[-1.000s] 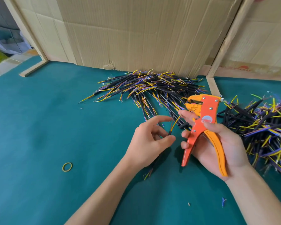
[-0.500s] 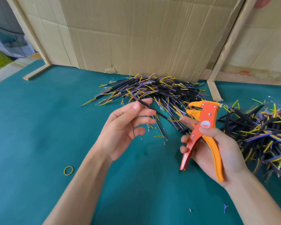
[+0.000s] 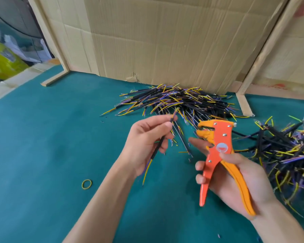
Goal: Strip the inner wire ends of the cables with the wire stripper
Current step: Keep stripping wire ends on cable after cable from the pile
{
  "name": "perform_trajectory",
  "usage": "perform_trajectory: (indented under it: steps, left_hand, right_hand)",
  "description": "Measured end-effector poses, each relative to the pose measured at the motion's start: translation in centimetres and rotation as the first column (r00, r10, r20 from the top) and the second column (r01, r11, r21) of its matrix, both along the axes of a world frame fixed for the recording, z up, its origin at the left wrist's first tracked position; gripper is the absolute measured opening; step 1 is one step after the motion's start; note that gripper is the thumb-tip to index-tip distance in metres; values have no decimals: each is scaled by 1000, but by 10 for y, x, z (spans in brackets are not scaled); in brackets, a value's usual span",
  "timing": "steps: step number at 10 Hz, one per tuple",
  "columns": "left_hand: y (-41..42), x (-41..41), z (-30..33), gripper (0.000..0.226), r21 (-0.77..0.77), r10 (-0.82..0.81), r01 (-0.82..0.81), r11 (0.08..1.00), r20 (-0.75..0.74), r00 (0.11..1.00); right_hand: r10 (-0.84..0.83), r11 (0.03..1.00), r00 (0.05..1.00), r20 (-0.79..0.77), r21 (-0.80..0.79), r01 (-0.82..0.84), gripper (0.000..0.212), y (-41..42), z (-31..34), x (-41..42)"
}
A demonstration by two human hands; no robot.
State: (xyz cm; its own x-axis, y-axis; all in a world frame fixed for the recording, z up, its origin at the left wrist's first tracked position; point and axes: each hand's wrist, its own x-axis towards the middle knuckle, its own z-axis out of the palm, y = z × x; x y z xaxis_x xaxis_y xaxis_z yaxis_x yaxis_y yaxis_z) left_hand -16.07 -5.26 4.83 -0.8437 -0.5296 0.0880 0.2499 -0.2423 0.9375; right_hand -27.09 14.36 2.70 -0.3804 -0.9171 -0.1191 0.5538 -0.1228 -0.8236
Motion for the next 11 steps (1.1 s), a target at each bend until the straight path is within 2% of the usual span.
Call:
perform_trajectory:
  steps: [1,2,3,5,7,11]
  left_hand:
    - [14,-7,-8,18,-141,-91,103,985,93,992]
    - [25,-11,-16,19,-254,-151,190,948,165,975]
    - [29,-13,-20,20,-302,-138,190,934,186,973]
    - [31,-15,-23,18,-288,-156,216,933,220,963]
    - [33,-16,-24,19,-232,-166,215,949,214,963]
    - [28,-13,-17,33,-119,-258,267,956,88,962]
  right_hand:
    - [-114,982,989,98,-141,127,70,3,6,-8]
    - [-144,980,985,91,-127,154,75,4,6,-10]
    - [-128,983,987,94,-121,139,75,4,4,-11]
    - [-191,975,977,91,-98,199,56,5,4,-15]
    - [-184,980,981,53,-71,188,49,4,6,-13]
    - [-149,989,988,29,13,149,51,-1,7,-8]
